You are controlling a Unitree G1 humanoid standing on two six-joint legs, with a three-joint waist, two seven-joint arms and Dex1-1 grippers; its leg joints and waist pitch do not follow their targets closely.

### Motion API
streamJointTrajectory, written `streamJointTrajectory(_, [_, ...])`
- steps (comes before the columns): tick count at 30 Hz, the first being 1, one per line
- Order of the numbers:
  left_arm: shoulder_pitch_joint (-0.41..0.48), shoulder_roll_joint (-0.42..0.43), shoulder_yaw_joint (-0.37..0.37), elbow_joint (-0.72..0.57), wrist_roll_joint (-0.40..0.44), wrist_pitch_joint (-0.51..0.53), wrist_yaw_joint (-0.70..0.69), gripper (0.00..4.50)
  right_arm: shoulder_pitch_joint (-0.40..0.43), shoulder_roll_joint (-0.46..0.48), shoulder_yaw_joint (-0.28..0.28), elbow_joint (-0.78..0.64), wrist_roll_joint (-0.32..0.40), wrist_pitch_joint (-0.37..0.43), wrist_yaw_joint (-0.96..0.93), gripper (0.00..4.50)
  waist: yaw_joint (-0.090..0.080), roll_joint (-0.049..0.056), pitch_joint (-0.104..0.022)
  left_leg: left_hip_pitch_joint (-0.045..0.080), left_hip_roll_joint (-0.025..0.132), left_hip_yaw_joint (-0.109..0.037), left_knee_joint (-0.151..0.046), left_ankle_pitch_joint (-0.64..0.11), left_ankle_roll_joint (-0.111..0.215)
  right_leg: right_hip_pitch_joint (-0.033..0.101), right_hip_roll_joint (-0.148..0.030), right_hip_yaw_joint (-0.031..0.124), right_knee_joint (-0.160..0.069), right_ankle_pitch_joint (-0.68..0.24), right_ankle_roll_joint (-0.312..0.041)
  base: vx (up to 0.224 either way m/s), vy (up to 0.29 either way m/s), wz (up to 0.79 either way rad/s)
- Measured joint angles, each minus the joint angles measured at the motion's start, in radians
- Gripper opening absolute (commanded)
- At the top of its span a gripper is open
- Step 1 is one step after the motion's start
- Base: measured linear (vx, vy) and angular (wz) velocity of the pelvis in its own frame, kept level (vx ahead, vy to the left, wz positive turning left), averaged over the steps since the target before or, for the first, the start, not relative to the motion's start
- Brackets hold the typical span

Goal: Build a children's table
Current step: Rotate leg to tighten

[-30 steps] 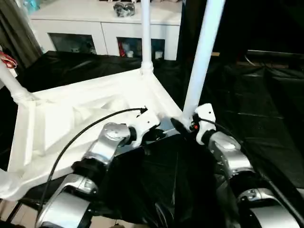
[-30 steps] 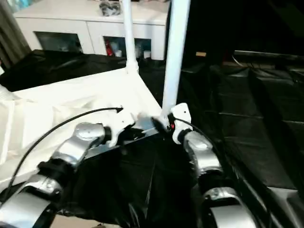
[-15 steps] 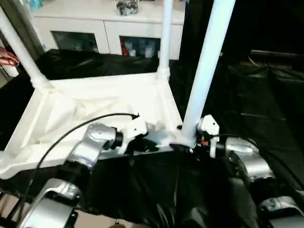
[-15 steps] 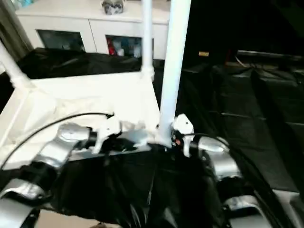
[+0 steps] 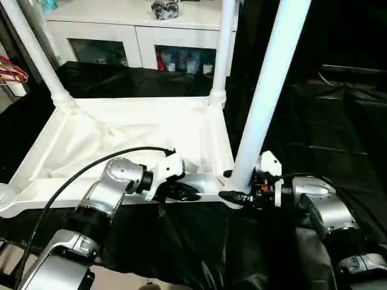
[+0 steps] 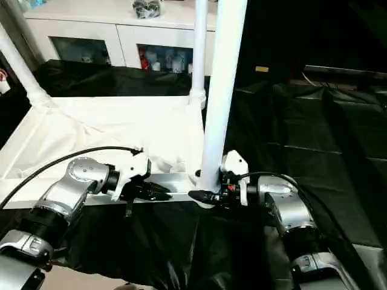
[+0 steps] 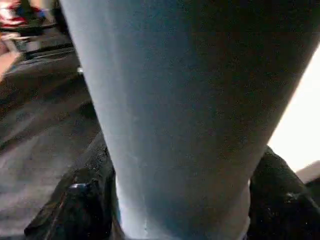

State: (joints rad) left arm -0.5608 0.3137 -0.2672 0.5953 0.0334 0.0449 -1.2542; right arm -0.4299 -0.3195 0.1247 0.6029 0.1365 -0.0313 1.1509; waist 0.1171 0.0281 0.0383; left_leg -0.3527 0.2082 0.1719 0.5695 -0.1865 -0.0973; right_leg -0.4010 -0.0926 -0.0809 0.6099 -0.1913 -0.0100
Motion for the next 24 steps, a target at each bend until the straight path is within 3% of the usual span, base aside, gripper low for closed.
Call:
streamJointTrajectory(5, [-0.042,-0.081,0.023,0.083,0.053,-0.004,0.216,0.00,-0.069,0.101,-0.053,0.122,-0.070,-0.019,-0.373,2.73,-0.017,-0.002,-0.001,0.004,-0.001,-0.001,-0.001,0.000,0.000,0.002,0.000,0.003,-0.001,-0.001,0.004,0.000,0.000,0.00])
streamJointTrajectory(11, [-0.085,-0.163,0.028,0.137,0.091,0.036,0.399,0.00,-0.140,0.206,-0.104,0.215,-0.101,0.010,-0.735,2.72,-0.026,-0.002,-0.001,0.004,-0.003,-0.001,-0.002,0.000,0.000,0.002,0.000,0.006,-0.001,-0.001,0.004,0.000,0.000,0.00])
streamJointTrajectory(12, [-0.087,-0.170,0.028,0.138,0.094,0.041,0.414,0.00,-0.147,0.213,-0.109,0.226,-0.102,0.009,-0.759,2.72,-0.026,-0.001,-0.001,0.004,-0.003,-0.001,-0.002,0.000,0.000,0.002,0.000,0.006,-0.001,-0.001,0.004,0.000,0.000,0.00])
streamJointTrajectory(14, [-0.089,-0.178,0.029,0.141,0.097,0.043,0.429,0.00,-0.153,0.222,-0.118,0.241,-0.108,-0.005,-0.783,3.42,-0.026,0.000,-0.002,0.004,-0.003,-0.001,-0.002,0.000,0.000,0.002,0.000,0.008,-0.001,-0.001,0.004,0.000,0.000,0.00])
streamJointTrajectory(24, [-0.077,-0.154,0.035,0.116,0.082,0.037,0.361,0.00,-0.133,0.213,-0.114,0.240,-0.110,-0.081,-0.675,4.05,-0.027,0.001,-0.002,0.003,-0.003,0.000,-0.005,0.000,0.000,0.000,0.001,0.009,0.000,0.001,0.001,0.000,0.000,0.00])
